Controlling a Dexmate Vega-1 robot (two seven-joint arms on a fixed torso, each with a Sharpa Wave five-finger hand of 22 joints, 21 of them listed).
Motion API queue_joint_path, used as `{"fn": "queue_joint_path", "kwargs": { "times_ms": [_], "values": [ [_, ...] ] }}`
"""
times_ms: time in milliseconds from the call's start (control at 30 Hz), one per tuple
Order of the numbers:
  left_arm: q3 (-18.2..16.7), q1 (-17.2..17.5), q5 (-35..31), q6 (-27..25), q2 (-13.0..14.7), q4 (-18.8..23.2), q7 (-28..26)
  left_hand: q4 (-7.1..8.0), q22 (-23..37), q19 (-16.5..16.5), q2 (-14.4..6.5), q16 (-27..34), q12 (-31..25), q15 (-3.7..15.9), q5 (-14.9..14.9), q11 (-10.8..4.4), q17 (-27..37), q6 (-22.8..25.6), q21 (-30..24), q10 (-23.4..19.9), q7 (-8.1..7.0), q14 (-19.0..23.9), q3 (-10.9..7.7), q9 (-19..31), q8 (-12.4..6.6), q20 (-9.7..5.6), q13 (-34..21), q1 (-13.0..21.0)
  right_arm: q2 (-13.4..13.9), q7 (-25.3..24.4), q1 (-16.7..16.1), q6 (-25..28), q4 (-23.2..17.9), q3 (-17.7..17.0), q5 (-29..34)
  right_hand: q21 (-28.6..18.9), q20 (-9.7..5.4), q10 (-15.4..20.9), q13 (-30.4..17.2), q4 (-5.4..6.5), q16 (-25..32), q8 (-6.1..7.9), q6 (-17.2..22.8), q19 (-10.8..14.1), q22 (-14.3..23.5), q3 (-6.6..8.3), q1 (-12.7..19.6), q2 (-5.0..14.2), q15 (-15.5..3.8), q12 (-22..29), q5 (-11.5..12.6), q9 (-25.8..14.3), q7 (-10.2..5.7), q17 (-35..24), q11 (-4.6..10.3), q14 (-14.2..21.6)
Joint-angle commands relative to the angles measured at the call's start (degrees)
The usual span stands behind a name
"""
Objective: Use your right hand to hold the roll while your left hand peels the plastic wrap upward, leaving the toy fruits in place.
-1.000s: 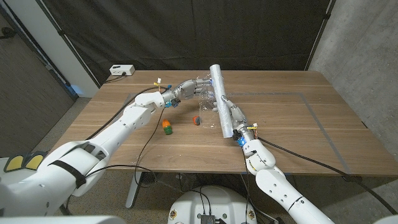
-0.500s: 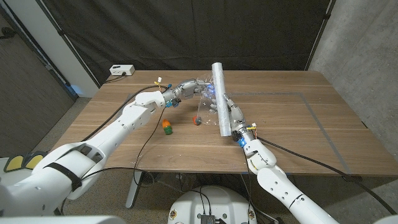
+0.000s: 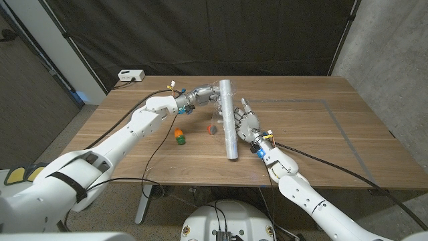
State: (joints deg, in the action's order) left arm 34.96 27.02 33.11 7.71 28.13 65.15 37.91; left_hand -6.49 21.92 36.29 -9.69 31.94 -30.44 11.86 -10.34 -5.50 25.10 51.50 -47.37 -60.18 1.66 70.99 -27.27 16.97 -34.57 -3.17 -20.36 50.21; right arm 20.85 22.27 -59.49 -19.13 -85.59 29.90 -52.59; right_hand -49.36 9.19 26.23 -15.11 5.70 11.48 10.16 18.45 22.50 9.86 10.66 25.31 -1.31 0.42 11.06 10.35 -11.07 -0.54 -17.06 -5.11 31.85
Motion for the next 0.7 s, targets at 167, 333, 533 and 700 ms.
{"fn": "queue_joint_path", "kwargs": {
  "times_ms": [167, 333, 533, 700],
  "values": [
    [-1.5, 4.0, -1.1, -8.6, 3.2, 10.9, -12.8, 0.25, 1.0, 3.6, -0.2, 2.0, -3.4, 0.43, 0.1, -1.29, 1.9, 0.6, -4.7, -3.2, 0.46, 3.6, -0.58, 2.2, -0.95, -2.37, -3.6, 1.9, 2.5, 1.4, 1.4, 3.9, -1.1, 0.7, 1.7, -0.8, -1.97, -0.8, 0.8, -0.94, 0.7, 0.62, -1.0, 6.2, 0.1, 0.81, 0.7, 0.79, -0.43, 0.8, -0.1, -0.1, 0.69, 0.7, -0.02, 2.0],
    [-2.6, 6.4, -0.9, -15.9, 4.8, 17.6, -21.7, 0.27, 1.2, 4.6, 0.3, 2.4, -4.6, 0.49, 0.0, -1.37, 2.4, 1.3, -6.3, -4.3, 0.58, 4.9, -0.79, 2.9, -1.37, -3.05, -4.9, 2.2, 3.4, 4.7, 2.4, 6.0, -0.5, 1.0, -0.1, 0.6, -1.12, -4.1, 1.2, -1.87, -0.5, 0.11, -4.4, 5.6, 0.1, 0.22, 0.7, -0.91, 0.53, 0.3, -0.2, -0.1, 0.3, 1.3, 0.02, -1.2],
    [-4.7, 9.1, 1.8, -22.6, 4.9, 23.1, -30.2, 0.25, 1.2, 4.7, 0.5, 2.5, -5.1, 0.51, -0.1, -1.63, 2.7, 1.5, -7.1, -4.4, 0.66, 5.3, -1.0, 3.3, -1.54, -3.26, -5.7, 2.4, 4.0, 8.5, 3.2, 15.0, -1.9, 0.2, -8.4, -0.4, -2.82, -4.3, 1.8, -0.87, 0.8, 0.82, -5.7, 13.7, 0.0, -1.16, -2.6, -1.17, 2.22, 1.4, 0.0, -0.2, 1.61, 1.8, -2.92, 1.0],
    [-6.0, 10.3, 5.0, -26.5, 4.6, 25.2, -34.0, 0.3, 1.2, 4.9, 0.7, 2.5, -5.4, 0.48, -0.1, -1.72, 2.9, 1.4, -7.8, -4.2, 0.76, 5.4, -1.13, 3.7, -1.58, -3.49, -6.4, 2.5, 8.0, 6.4, 4.4, 20.7, -5.7, 0.2, -7.6, -2.8, -8.17, 1.7, 2.5, -0.64, 2.3, 2.06, -2.0, 21.7, 1.1, -0.38, -3.3, 1.65, 1.52, 3.9, 0.3, -0.3, 4.15, 3.0, -4.4, 7.8]
  ]
}}
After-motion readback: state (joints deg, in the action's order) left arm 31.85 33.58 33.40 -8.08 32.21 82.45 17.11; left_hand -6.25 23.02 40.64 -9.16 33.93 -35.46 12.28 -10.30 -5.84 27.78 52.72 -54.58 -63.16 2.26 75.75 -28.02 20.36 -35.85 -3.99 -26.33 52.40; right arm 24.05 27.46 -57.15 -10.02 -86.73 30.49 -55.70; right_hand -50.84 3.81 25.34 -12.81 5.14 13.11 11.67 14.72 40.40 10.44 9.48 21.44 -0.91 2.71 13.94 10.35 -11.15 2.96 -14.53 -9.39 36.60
